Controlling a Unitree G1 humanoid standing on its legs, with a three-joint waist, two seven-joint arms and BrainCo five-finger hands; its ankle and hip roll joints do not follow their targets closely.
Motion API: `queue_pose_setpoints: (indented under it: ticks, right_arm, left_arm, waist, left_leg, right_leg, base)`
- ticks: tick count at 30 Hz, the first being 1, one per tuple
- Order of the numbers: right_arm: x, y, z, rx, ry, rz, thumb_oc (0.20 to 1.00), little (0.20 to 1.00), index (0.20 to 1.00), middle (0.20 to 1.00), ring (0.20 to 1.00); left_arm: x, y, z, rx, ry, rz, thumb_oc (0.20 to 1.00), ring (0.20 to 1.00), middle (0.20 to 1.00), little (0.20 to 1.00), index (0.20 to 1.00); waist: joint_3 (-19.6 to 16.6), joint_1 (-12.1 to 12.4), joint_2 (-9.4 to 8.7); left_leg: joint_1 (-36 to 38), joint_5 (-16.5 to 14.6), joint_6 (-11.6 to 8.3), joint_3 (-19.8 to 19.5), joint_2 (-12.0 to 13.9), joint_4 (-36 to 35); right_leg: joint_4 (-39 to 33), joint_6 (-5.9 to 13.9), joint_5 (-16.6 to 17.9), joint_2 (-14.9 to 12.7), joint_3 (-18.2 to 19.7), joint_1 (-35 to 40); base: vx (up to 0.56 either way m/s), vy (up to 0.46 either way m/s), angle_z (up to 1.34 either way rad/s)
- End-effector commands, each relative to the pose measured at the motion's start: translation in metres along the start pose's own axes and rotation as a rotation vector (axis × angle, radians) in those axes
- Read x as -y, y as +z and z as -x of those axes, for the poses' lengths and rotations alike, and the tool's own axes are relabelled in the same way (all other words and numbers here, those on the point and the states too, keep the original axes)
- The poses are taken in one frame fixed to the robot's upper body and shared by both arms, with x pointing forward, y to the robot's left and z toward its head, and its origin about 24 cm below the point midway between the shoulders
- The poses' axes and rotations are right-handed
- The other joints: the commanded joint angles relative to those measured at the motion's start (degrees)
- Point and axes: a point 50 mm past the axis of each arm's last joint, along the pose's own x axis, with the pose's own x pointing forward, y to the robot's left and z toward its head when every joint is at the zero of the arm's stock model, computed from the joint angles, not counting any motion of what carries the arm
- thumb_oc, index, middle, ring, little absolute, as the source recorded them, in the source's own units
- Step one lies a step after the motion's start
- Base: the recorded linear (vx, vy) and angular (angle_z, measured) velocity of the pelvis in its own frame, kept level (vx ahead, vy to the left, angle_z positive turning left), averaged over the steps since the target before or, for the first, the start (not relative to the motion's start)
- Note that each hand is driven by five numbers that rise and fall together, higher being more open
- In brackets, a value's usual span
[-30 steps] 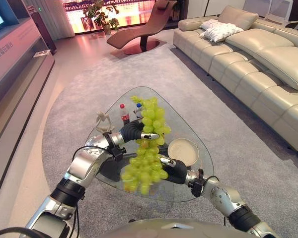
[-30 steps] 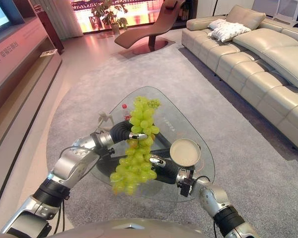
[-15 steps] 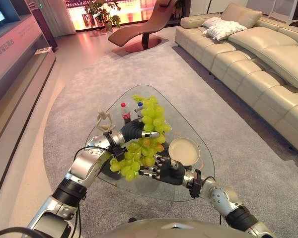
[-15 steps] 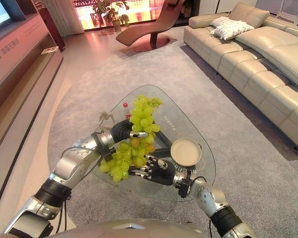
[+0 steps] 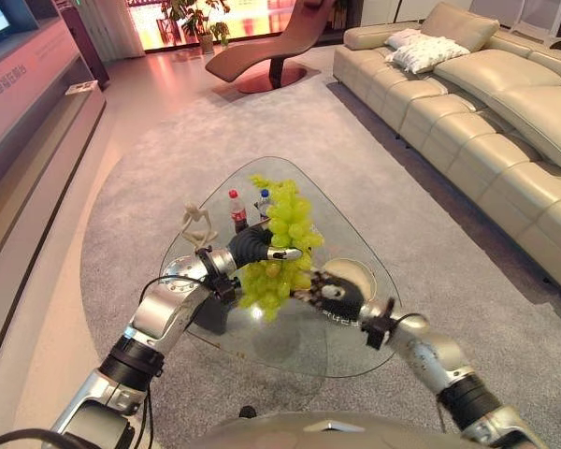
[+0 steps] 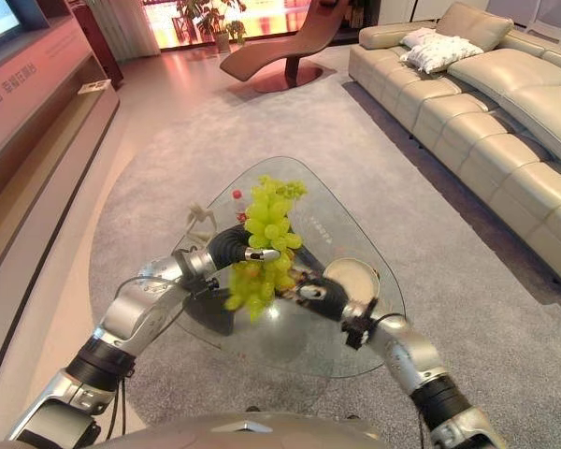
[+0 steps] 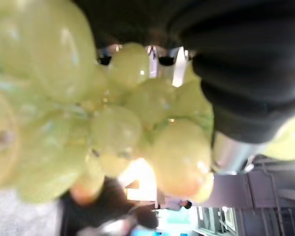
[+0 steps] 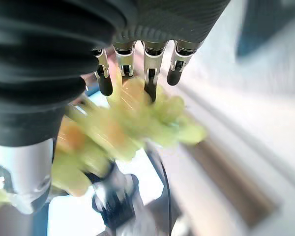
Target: Pick up fruits into the plate
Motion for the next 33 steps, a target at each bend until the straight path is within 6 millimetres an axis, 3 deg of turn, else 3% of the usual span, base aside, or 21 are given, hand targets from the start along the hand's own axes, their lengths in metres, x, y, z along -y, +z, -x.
queue_pose_setpoints:
  ticks: [1, 5, 13, 17, 26, 33]
  right_arm:
    - [-0.003, 0.045, -0.009, 0.146, 0.034, 0.213, 1.0, 1.0, 1.0, 1.0, 1.0]
    - [0.013, 0.06, 0.014, 0.125, -0.039, 0.325, 1.0, 1.0, 1.0, 1.0, 1.0]
    - [0.024, 0.064, 0.025, 0.139, -0.111, 0.369, 1.0, 1.0, 1.0, 1.0, 1.0]
    - [0.02, 0.056, 0.016, 0.12, -0.058, 0.358, 1.0, 1.0, 1.0, 1.0, 1.0]
    - [-0.02, 0.033, -0.036, 0.071, 0.222, 0.252, 1.0, 1.0, 1.0, 1.0, 1.0]
    - [-0.043, 0.025, -0.066, 0.038, 0.321, 0.248, 1.0, 1.0, 1.0, 1.0, 1.0]
  left_arm:
    - [-0.013, 0.05, 0.0, 0.216, 0.006, -0.099, 0.2, 0.2, 0.2, 0.2, 0.2]
    - [-0.02, 0.052, 0.008, 0.218, 0.036, -0.111, 0.2, 0.2, 0.2, 0.2, 0.2]
    - [-0.021, 0.054, 0.009, 0.232, 0.03, -0.115, 0.2, 0.2, 0.2, 0.2, 0.2]
    - [-0.018, 0.057, 0.002, 0.242, 0.005, -0.116, 0.2, 0.2, 0.2, 0.2, 0.2]
    - [0.0, 0.061, -0.019, 0.263, -0.079, -0.092, 0.2, 0.2, 0.2, 0.2, 0.2]
    - [0.009, 0.062, -0.03, 0.264, -0.12, -0.068, 0.2, 0.2, 0.2, 0.2, 0.2]
  waist:
    - [0.5, -0.7, -2.96]
    - [0.6, -1.3, -3.31]
    - [0.6, -1.7, -3.38]
    - [0.5, -1.5, -3.27]
    - [0.2, 0.0, -2.68]
    - [-0.1, 1.1, -2.44]
  left_leg:
    - [4.0, -6.4, 1.46, 1.1, -2.1, 0.4]
    - [4.0, -6.5, 1.45, 1.1, -2.0, 0.4]
    - [4.1, -6.5, 1.41, 0.9, -2.0, 0.4]
    - [4.2, -6.6, 1.4, 0.6, -2.0, 0.4]
    - [4.4, -6.7, 1.51, 0.1, -2.3, 0.4]
    - [4.7, -6.7, 1.56, -0.2, -2.4, 0.4]
  right_leg:
    - [0.6, 0.84, 1.2, -1.3, 0.3, 1.0]
    - [0.6, 0.85, 1.3, -1.3, 0.6, 1.0]
    - [0.6, 0.96, 1.3, -1.4, 1.0, 1.1]
    - [0.6, 1.0, 1.2, -1.4, 0.9, 1.2]
    - [0.6, 0.8, 0.7, -1.6, 0.3, 1.7]
    - [0.6, 0.58, 0.4, -1.7, -0.4, 2.2]
  base:
    - [0.0, 0.0, 0.0]
    - [0.0, 0.0, 0.0]
    - [0.0, -0.002, 0.0]
    - [0.0, 0.0, 0.0]
    - [0.0, 0.0, 0.0]
    - [0.0, 0.001, 0.02]
